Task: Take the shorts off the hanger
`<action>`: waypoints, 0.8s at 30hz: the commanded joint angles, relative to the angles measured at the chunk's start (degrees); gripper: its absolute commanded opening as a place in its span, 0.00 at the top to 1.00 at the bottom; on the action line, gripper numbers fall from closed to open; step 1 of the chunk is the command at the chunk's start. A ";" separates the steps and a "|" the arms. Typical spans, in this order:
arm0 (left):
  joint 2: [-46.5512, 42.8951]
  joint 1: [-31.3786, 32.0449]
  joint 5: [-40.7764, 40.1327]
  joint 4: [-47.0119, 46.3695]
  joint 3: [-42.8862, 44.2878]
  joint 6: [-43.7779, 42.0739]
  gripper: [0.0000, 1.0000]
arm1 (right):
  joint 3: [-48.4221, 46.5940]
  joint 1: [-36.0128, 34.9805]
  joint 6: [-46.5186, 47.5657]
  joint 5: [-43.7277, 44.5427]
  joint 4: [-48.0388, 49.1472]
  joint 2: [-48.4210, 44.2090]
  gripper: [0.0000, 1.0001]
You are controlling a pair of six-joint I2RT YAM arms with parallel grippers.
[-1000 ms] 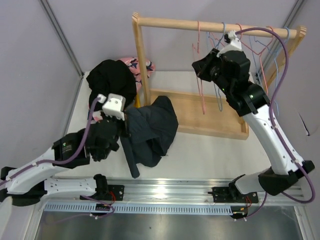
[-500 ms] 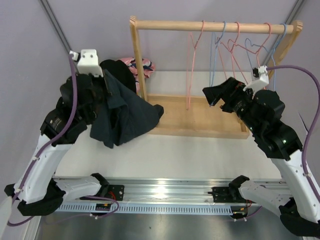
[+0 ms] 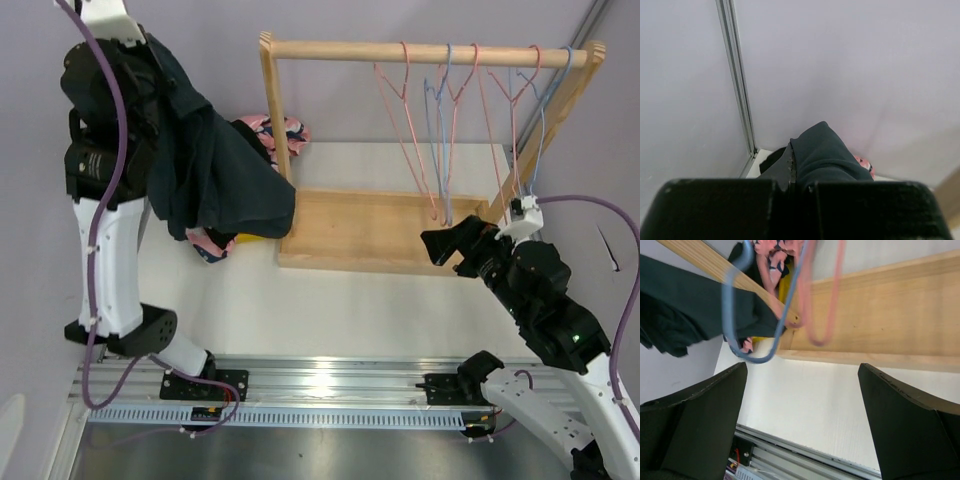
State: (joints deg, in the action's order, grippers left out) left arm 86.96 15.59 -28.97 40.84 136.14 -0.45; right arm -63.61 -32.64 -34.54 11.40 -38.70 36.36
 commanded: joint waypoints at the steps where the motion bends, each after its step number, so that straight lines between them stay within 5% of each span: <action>1: 6.46 -4.25 7.69 -4.17 6.15 2.73 1.00 | 4.02 -0.05 -1.58 -1.37 1.69 -2.43 0.00; 7: 18.76 -5.22 12.71 -12.27 12.13 1.68 1.00 | 9.29 -0.05 -1.67 -2.35 1.08 -4.19 0.01; 15: 25.19 -5.49 8.76 -16.05 1.01 3.61 0.99 | 10.44 -0.14 -1.23 -2.52 0.91 -6.91 0.01; 17: 23.53 -5.49 6.66 -18.67 -6.47 5.27 0.82 | 10.18 -0.05 -1.14 -2.17 0.47 -7.79 0.01; 18: 23.00 -5.66 5.52 -18.69 -10.67 6.15 0.28 | 10.00 -0.14 -1.05 -2.08 0.29 -7.88 0.01; 19: 22.65 -5.92 6.20 -17.56 -12.46 7.21 0.05 | 9.31 -0.05 -1.05 -1.91 0.03 -8.23 0.01; 23: 18.89 -6.54 5.24 -11.05 -16.06 12.57 0.01 | 7.28 -0.05 -0.88 -1.64 -1.99 -8.85 0.01; 24: 16.60 -6.46 6.02 -12.52 -22.60 12.84 0.01 | 6.93 -0.05 -0.61 -1.56 -2.43 -9.02 0.01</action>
State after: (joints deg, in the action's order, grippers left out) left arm 112.29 9.91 -21.43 29.78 119.59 7.84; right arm -53.41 -32.67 -35.94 9.21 -40.25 28.27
